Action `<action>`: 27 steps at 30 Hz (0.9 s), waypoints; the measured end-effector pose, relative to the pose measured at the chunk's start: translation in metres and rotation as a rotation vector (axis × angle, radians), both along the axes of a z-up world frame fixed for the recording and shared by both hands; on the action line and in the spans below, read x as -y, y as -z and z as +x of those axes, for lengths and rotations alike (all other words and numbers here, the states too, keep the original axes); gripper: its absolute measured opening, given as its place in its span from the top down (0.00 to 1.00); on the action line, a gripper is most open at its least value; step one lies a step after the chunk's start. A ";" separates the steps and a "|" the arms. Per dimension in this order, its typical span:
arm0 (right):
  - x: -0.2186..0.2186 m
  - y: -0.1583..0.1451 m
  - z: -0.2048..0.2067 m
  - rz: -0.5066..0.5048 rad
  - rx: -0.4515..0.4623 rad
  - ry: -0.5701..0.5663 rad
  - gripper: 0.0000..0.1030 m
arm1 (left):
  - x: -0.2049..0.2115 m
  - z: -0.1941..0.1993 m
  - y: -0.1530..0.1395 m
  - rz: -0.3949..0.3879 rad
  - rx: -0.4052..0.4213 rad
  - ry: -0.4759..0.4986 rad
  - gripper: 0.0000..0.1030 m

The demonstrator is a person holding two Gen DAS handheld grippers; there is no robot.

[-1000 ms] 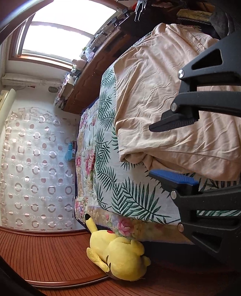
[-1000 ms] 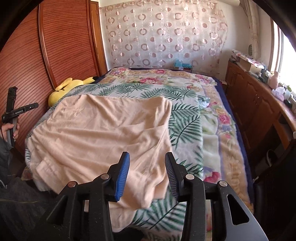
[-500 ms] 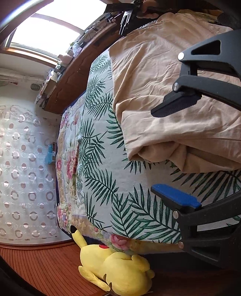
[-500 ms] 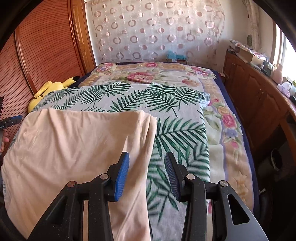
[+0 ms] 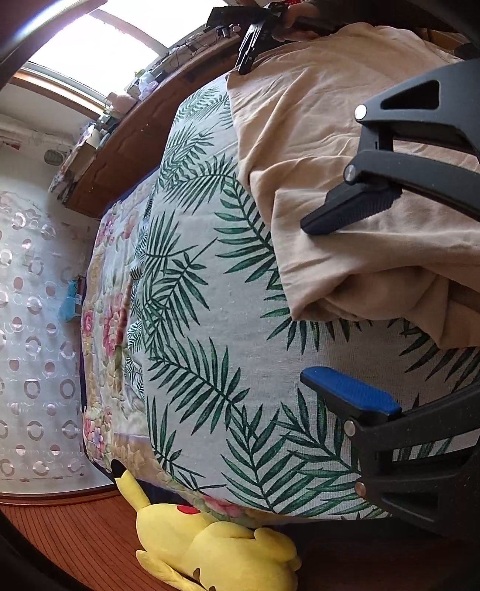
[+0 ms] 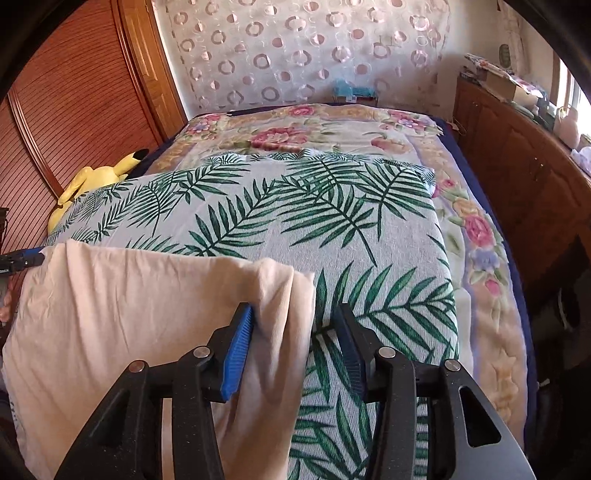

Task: Fold small clothes
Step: 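Move both open tools to the folded edge of the peach shirt, then close both tools on the folded edge of the shirt, then lift the held edge with both tools and fold it over the shirt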

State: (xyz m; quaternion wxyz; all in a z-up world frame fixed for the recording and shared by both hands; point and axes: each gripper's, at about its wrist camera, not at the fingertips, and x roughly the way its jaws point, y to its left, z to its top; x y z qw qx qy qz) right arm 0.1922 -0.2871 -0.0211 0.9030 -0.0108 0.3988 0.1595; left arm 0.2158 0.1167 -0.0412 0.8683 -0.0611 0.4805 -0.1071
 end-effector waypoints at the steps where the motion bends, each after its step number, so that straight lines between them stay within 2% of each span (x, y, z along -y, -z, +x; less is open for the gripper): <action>1: 0.000 0.000 0.001 -0.004 0.000 -0.002 0.53 | 0.001 0.001 0.001 -0.003 -0.002 -0.001 0.27; 3: -0.003 0.001 0.005 -0.015 0.000 -0.005 0.52 | 0.002 0.000 0.002 0.003 0.014 -0.001 0.29; 6: -0.010 0.001 0.007 -0.049 0.001 -0.030 0.52 | 0.005 -0.001 0.002 0.012 0.034 0.009 0.45; 8: -0.016 0.000 0.007 -0.073 0.002 -0.063 0.53 | 0.008 -0.002 0.001 0.006 0.039 0.037 0.69; 9: -0.020 0.000 0.005 -0.079 0.004 -0.085 0.65 | 0.011 -0.003 0.001 0.011 0.041 0.048 0.75; 10: -0.024 -0.001 0.003 -0.078 0.005 -0.112 0.83 | 0.013 -0.004 0.001 0.005 0.041 0.057 0.85; 11: -0.028 -0.001 0.001 -0.075 0.003 -0.137 0.92 | 0.014 -0.006 -0.001 -0.002 0.048 0.066 0.86; 14: -0.039 -0.006 -0.017 -0.090 0.040 -0.188 0.93 | 0.016 -0.017 -0.013 0.029 0.099 0.048 0.88; 17: -0.040 -0.031 -0.041 -0.108 0.126 -0.151 0.94 | 0.014 -0.037 -0.048 0.002 0.198 0.043 0.88; 21: -0.028 -0.095 -0.078 -0.069 0.258 -0.113 0.94 | 0.007 -0.067 -0.114 -0.057 0.338 0.043 0.89; 27: -0.007 -0.200 -0.148 -0.014 0.454 -0.112 0.94 | -0.003 -0.123 -0.213 -0.098 0.554 0.059 0.89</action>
